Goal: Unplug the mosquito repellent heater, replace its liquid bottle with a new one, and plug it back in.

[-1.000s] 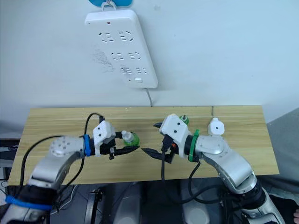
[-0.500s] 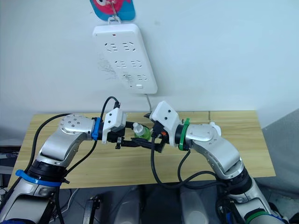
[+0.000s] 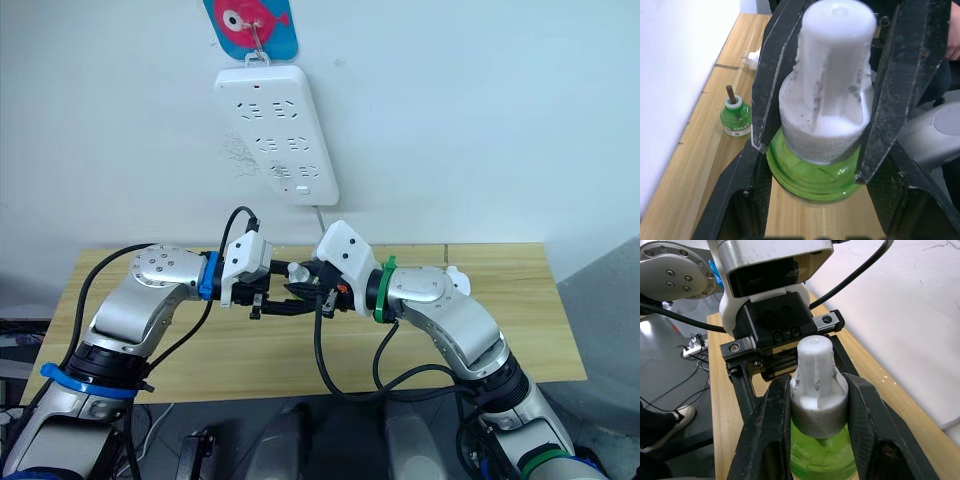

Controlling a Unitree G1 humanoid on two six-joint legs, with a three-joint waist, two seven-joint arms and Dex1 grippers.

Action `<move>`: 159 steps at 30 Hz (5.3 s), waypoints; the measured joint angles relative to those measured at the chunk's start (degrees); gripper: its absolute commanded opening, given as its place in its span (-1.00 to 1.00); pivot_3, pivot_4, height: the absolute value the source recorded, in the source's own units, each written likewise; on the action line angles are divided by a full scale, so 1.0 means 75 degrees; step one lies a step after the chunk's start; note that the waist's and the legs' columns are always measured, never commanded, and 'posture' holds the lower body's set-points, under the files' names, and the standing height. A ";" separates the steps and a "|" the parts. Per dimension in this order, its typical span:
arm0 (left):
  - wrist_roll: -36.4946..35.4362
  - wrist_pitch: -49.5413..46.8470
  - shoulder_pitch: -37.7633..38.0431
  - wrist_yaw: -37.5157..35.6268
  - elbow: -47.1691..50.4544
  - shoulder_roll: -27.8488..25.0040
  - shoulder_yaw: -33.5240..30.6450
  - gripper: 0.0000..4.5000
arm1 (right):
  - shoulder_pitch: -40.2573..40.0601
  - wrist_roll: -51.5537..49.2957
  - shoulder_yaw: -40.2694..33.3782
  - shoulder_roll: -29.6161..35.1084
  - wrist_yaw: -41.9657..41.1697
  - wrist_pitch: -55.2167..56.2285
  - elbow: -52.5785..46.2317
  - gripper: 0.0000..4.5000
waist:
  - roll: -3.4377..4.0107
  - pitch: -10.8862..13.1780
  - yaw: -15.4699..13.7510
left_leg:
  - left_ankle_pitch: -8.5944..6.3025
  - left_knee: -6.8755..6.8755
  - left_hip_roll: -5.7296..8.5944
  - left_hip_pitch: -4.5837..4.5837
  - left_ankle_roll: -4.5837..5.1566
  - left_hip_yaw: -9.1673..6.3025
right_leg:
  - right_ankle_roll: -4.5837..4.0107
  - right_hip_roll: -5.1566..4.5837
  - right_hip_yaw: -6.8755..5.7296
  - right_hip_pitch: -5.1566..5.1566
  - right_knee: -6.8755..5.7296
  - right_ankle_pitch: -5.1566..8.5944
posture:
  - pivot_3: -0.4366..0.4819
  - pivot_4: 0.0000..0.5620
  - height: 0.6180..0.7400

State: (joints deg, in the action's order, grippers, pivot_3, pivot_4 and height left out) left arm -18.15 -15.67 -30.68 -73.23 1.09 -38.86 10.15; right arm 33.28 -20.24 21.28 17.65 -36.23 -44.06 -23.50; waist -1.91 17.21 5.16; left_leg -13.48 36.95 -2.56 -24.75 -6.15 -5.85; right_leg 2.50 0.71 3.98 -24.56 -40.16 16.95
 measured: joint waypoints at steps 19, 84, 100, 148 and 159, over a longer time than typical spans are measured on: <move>-0.1126 -0.0906 0.0011 0.0244 -0.0201 0.0390 -0.0721 0.86 | 0.0200 -0.0471 -0.0794 -0.0195 -0.0148 0.0223 0.0009 -0.50 | 0.0003 -0.0187 0.0085 | 0.0040 0.0014 0.0008 0.0018 0.0000 -0.0035 | -0.0005 0.0004 -0.0020 0.0000 -0.0098 -0.0002 | -0.31 -0.42 1.00; -0.0546 -0.0331 0.0420 0.1382 0.0186 0.1028 -0.0575 0.03 | -0.0861 0.0648 -0.0498 -0.0628 0.1097 0.0496 -0.0699 -0.53 | 0.0021 -0.0374 0.0322 | 0.0035 0.0007 0.0009 0.0112 0.0026 -0.0027 | -0.0010 0.0012 -0.0002 0.0072 -0.0124 0.0000 | -0.31 -0.40 1.00; -0.0590 0.0313 0.0545 0.0103 0.0419 0.0493 -0.0276 0.03 | 0.1802 -0.0290 -0.0114 0.0901 -0.4646 0.2487 0.2848 -0.21 | 0.0019 -0.0375 0.0366 | 0.0036 0.0006 0.0009 0.0115 0.0026 -0.0031 | -0.0011 0.0009 -0.0010 0.0078 -0.0115 0.0000 | -0.25 -0.43 1.00; -0.0578 0.0319 0.0562 0.0490 0.0166 0.0725 -0.0493 0.03 | -0.0080 -0.0638 -0.0801 0.0771 -0.0527 0.0325 -0.0533 1.00 | 0.0053 -0.0415 0.0379 | 0.0041 0.0005 0.0009 0.0118 0.0044 -0.0027 | -0.0022 0.0018 0.0000 0.0078 -0.0125 -0.0002 | -0.33 -0.38 1.00; -0.0572 0.0322 0.0618 0.0520 0.0170 0.0710 -0.0459 0.03 | 0.0152 -0.0213 -0.0727 0.1004 -0.0675 0.0680 0.0082 1.00 | 0.0052 -0.0417 0.0357 | 0.0040 0.0003 0.0011 0.0117 0.0045 -0.0033 | -0.0022 0.0015 -0.0006 0.0080 -0.0121 -0.0002 | -0.33 -0.38 1.00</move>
State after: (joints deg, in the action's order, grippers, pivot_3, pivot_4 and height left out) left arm -22.44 -13.25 -26.05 -69.34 2.37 -33.53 6.71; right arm 34.41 -21.84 15.83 25.18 -41.29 -38.96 -22.89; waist -1.52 14.08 7.83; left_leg -13.18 36.97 -2.48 -23.87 -5.81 -6.10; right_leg 2.34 0.83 3.94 -23.96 -41.07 16.94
